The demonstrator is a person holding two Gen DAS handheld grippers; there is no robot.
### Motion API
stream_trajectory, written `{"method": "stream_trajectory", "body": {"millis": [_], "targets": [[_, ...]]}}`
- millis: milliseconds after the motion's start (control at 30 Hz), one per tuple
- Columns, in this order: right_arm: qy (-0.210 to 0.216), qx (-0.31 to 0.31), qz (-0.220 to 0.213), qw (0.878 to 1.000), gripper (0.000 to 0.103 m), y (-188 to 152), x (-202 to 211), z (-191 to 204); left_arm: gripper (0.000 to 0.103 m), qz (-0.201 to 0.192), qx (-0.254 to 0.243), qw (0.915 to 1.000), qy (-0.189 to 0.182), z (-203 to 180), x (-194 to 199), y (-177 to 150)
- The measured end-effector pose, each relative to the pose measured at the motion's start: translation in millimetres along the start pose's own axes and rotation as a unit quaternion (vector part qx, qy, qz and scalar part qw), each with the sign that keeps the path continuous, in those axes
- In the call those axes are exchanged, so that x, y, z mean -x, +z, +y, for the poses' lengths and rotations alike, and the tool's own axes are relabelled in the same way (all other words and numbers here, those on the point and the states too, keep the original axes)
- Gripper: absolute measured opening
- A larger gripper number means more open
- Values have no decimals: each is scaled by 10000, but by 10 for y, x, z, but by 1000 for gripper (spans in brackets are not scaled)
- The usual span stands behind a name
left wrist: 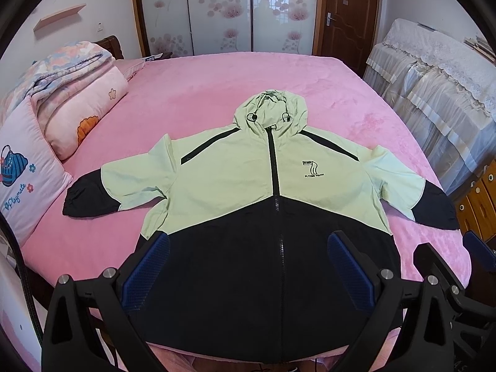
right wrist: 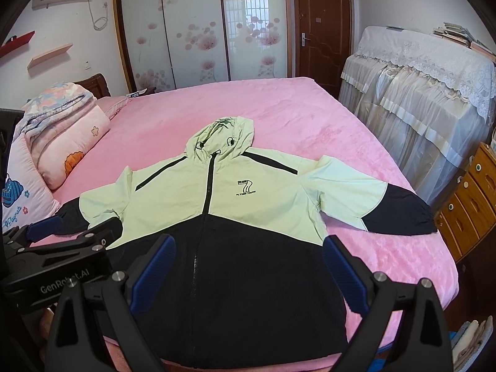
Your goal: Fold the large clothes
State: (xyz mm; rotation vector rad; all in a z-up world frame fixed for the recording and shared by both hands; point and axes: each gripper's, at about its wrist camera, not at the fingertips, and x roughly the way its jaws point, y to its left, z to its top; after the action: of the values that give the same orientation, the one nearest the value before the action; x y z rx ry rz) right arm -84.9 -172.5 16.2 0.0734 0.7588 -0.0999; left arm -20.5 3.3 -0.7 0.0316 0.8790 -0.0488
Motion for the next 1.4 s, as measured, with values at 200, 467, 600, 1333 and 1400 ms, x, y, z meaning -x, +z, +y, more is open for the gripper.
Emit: {"method": "stream_trajectory", "body": {"millis": [200, 467, 600, 1333, 1400], "targets": [[-3, 9, 10, 10000, 96, -5, 5, 7, 101, 4, 1, 10000, -4, 8, 12, -9], [23, -32, 76, 10000, 96, -40, -8, 2, 101, 46, 7, 10000, -30, 30, 37, -44], [20, -19, 60, 10000, 96, -47, -7, -1, 101, 54, 7, 10000, -4, 50, 26, -39], [48, -124, 217, 9997, 96, -33, -92, -236, 101, 137, -130, 9998, 13, -56, -18, -37], [35, -139, 208, 9997, 95, -34, -95, -254, 101, 146, -136, 9998, 18, -81, -21, -33]]}}
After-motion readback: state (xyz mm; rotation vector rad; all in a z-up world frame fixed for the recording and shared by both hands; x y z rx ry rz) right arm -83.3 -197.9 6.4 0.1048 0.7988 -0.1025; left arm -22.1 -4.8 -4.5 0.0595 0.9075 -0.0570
